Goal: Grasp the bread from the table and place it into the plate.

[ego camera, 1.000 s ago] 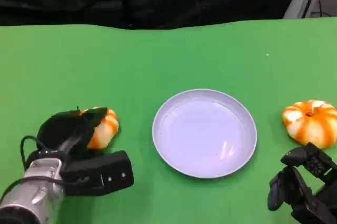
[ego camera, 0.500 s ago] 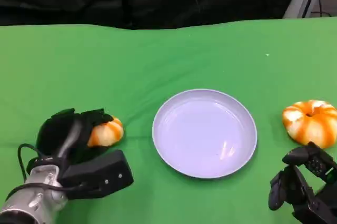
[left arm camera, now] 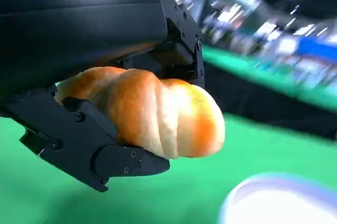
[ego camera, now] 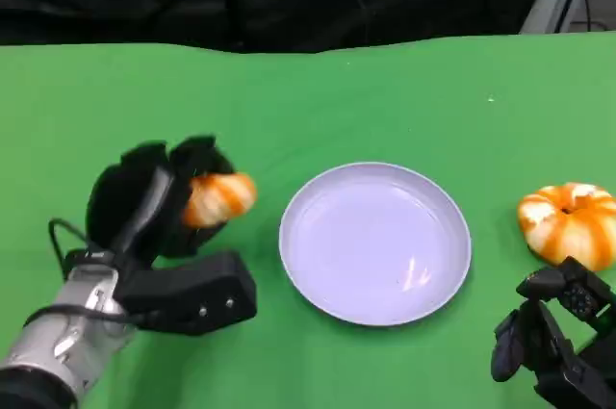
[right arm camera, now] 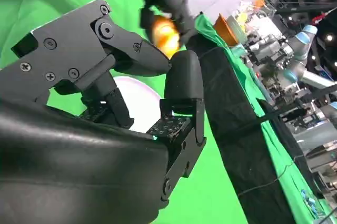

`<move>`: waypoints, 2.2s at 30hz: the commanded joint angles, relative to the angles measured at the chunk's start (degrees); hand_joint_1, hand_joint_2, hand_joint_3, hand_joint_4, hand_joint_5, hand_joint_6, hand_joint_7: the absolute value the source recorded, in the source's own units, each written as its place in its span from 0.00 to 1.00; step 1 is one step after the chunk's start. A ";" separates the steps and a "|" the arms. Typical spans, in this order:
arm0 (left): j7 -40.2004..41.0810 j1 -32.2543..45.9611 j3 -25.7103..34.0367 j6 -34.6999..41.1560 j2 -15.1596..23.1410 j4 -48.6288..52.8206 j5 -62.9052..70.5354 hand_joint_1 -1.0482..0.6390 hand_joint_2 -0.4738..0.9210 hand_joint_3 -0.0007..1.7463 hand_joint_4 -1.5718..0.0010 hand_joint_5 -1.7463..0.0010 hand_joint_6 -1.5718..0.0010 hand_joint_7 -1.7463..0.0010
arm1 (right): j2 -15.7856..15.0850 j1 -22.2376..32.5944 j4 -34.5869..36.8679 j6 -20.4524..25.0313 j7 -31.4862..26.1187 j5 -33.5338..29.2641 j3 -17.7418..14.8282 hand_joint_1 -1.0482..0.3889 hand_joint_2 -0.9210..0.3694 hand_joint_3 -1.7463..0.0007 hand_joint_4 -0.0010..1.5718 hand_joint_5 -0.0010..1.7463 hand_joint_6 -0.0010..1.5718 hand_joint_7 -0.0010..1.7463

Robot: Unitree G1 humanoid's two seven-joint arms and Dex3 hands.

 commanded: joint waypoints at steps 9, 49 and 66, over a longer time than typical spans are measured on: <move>-9.15 0.98 1.26 2.44 0.63 -18.42 0.77 0.56 0.73 0.59 0.51 0.00 0.47 0.18 | -0.61 -0.14 0.37 -0.68 0.23 -0.23 -0.24 0.64 0.21 0.43 0.54 1.00 0.52 0.82; -13.70 -6.93 -13.17 2.04 -10.00 2.64 10.21 0.18 1.00 0.26 0.75 0.96 0.68 1.00 | 0.63 0.38 -1.14 -0.51 -2.25 -0.79 2.34 0.63 0.25 0.40 0.54 1.00 0.53 0.81; -18.13 -4.62 -13.23 3.62 -9.51 2.78 8.36 0.12 1.00 0.29 0.87 1.00 0.73 1.00 | 0.39 0.55 -1.37 -0.32 -2.19 -0.57 1.95 0.64 0.25 0.40 0.55 1.00 0.53 0.81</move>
